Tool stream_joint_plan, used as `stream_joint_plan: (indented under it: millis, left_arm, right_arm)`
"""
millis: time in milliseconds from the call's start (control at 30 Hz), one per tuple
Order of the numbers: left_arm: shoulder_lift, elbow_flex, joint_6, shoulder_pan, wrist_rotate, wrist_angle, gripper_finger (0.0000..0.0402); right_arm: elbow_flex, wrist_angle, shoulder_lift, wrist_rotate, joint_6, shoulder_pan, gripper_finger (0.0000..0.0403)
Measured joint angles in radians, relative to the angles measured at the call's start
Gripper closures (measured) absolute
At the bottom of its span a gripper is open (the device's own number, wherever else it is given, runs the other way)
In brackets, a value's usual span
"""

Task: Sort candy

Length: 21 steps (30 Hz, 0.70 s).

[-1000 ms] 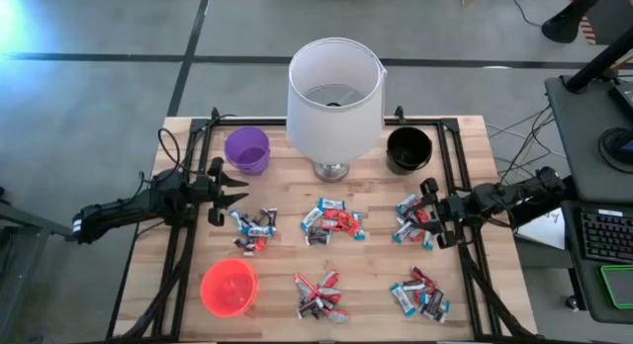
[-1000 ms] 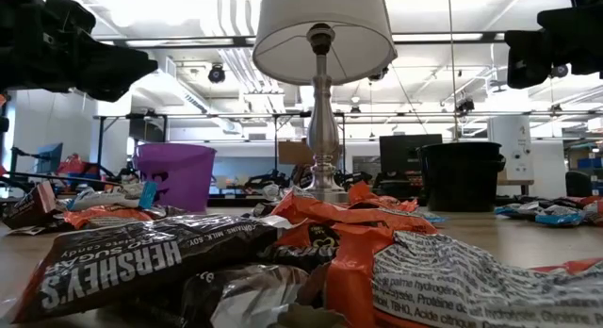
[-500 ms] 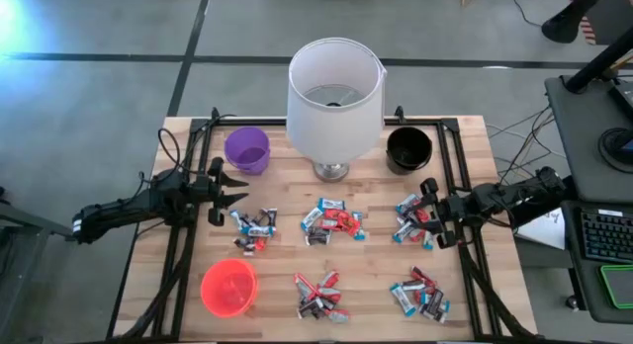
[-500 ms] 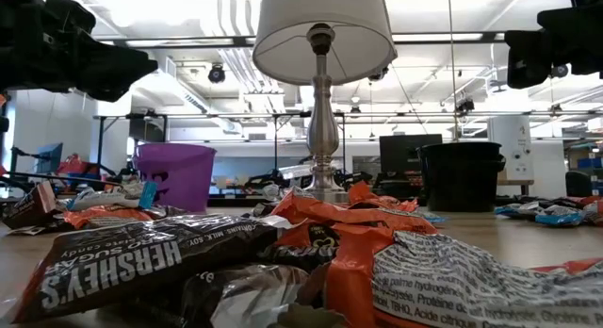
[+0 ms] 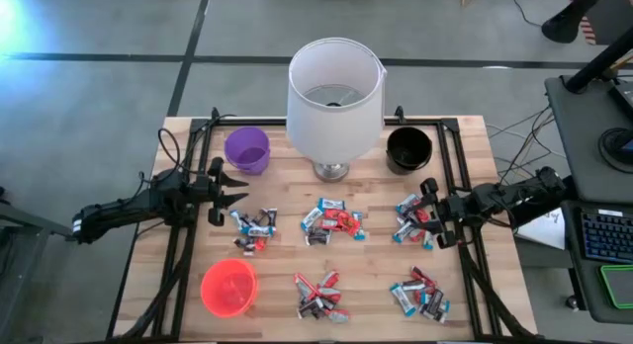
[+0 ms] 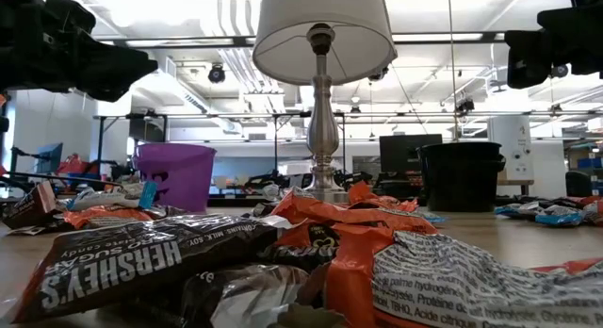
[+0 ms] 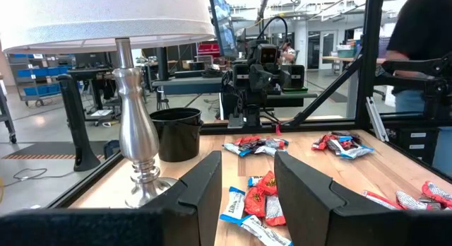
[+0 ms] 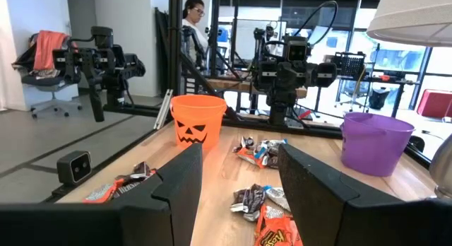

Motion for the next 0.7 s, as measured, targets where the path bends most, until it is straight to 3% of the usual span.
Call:
stream_joint_plan:
  millis: [700]
  left_arm:
    - [0.0, 0.0, 0.0, 0.0, 0.0, 0.0, 0.0287]
  right_arm:
    - [0.0, 0.001, 0.0, 0.01, -0.009, 0.0, 0.0225]
